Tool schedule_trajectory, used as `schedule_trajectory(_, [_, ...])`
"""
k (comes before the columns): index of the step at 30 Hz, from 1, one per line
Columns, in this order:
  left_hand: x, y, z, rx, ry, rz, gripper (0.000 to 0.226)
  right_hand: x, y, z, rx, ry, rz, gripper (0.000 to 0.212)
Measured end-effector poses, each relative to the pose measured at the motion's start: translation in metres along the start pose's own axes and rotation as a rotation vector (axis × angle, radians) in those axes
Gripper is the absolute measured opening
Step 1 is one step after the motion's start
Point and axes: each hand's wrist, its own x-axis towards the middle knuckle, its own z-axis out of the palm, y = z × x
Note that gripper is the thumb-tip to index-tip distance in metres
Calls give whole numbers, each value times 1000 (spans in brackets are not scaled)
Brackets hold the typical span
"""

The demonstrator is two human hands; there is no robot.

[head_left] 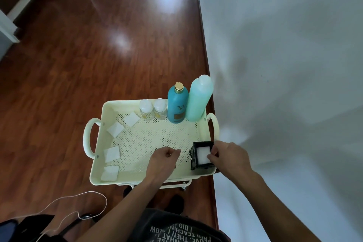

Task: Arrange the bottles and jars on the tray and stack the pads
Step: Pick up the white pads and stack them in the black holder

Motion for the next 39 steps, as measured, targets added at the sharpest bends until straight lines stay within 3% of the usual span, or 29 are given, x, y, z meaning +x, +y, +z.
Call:
schedule_trajectory(5, [1, -5, -6, -3, 10, 3, 29, 1, -3, -3, -70, 50, -75, 22])
schedule_trajectory(12, [3, -12, -14, -8, 17, -2, 29, 15, -22, 0, -215, -86, -105, 28])
schedule_trajectory(16, [5, -17, -20, 8, 29, -3, 29, 18, -27, 8, -301, -107, -98, 21])
schedule_trajectory(23, [10, -27, -34, 52, 65, -30, 34, 29, -31, -9, -283, -85, -132, 27])
schedule_trajectory(28, [15, -34, -52, 141, 72, -38, 33, 39, -56, -27, -161, 9, -209, 15])
schedule_trajectory(34, [23, -53, -81, 385, 58, -43, 33, 62, -108, -3, -156, -120, -336, 21])
schedule_trajectory(39, [30, -78, -112, 576, 120, -49, 30, 81, -141, 38, -50, -308, -294, 22])
